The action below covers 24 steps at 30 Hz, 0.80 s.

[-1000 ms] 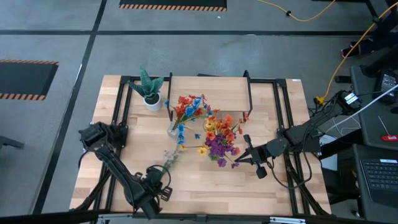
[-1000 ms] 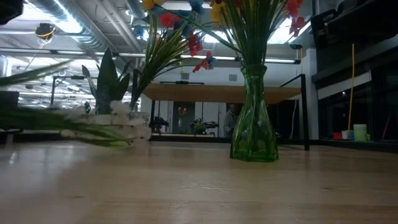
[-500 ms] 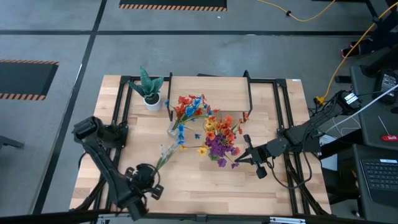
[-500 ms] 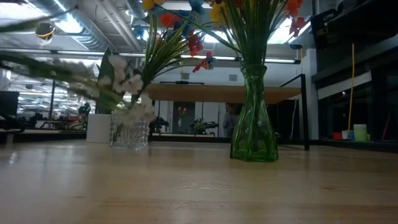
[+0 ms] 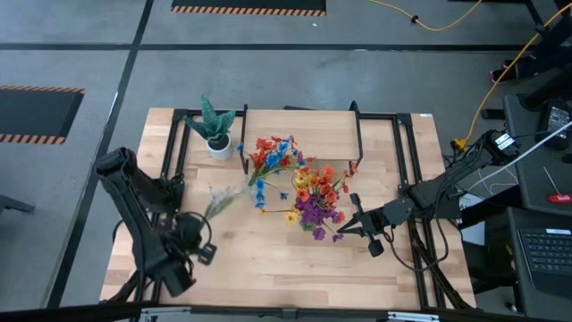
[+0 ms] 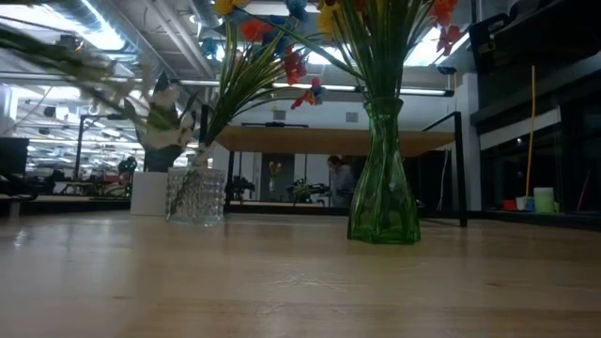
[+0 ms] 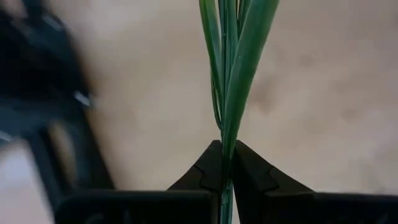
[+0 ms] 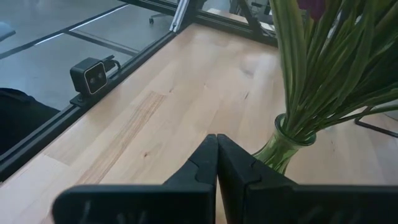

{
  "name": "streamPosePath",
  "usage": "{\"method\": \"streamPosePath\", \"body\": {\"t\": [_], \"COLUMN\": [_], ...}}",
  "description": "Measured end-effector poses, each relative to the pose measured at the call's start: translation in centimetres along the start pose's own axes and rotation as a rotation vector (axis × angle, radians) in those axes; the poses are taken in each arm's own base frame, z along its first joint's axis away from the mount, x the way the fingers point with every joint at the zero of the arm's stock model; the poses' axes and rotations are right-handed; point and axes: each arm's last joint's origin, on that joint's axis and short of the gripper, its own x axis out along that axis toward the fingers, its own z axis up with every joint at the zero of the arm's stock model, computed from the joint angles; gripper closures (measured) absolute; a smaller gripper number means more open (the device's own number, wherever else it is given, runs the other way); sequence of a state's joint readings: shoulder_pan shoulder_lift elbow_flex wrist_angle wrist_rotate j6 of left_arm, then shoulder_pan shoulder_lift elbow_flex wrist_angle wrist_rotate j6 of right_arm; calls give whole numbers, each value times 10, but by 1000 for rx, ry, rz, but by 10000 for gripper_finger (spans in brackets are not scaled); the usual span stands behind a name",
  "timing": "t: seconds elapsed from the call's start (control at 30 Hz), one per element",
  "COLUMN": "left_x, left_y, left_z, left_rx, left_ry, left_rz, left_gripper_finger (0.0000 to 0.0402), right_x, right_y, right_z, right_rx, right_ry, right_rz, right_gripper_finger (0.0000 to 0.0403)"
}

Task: Pick and place flowers into a vace then onto a shelf
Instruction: Put the white flowers into the transparent vase

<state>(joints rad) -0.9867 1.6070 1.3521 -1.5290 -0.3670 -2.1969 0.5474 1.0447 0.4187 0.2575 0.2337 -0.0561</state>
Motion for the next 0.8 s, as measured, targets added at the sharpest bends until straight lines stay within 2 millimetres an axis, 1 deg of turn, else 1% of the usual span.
{"method": "streamPosePath", "body": {"t": [0.07, 0.23, 0.37, 0.47, 0.57, 0.7, 0.8], "left_x": [-2, -6, -10, -11, -11, -14, -15], "left_y": [4, 8, 12, 13, 12, 9, 7], "left_z": [10, 26, 30, 30, 32, 36, 40], "left_rx": [3, 10, -15, -15, -4, 41, 78], "left_ry": [-35, -122, -69, -82, -168, -347, -448], "left_rz": [23, -78, -70, -86, -143, -250, -296], "left_gripper_finger": [389, 389, 389, 389, 389, 389, 389], "right_x": [0, 0, 0, 0, 0, 0, 0], "right_y": [0, 0, 0, 0, 0, 0, 0], "right_z": [0, 0, -1, -1, -1, -1, -1], "right_rx": [0, -1, -2, -7, -8, -8, -7], "right_ry": [0, 1, 7, 7, 7, 8, 7], "right_rz": [0, 0, 0, 0, 1, 0, 0], "right_gripper_finger": [393, 393, 393, 393, 393, 393, 393]}}
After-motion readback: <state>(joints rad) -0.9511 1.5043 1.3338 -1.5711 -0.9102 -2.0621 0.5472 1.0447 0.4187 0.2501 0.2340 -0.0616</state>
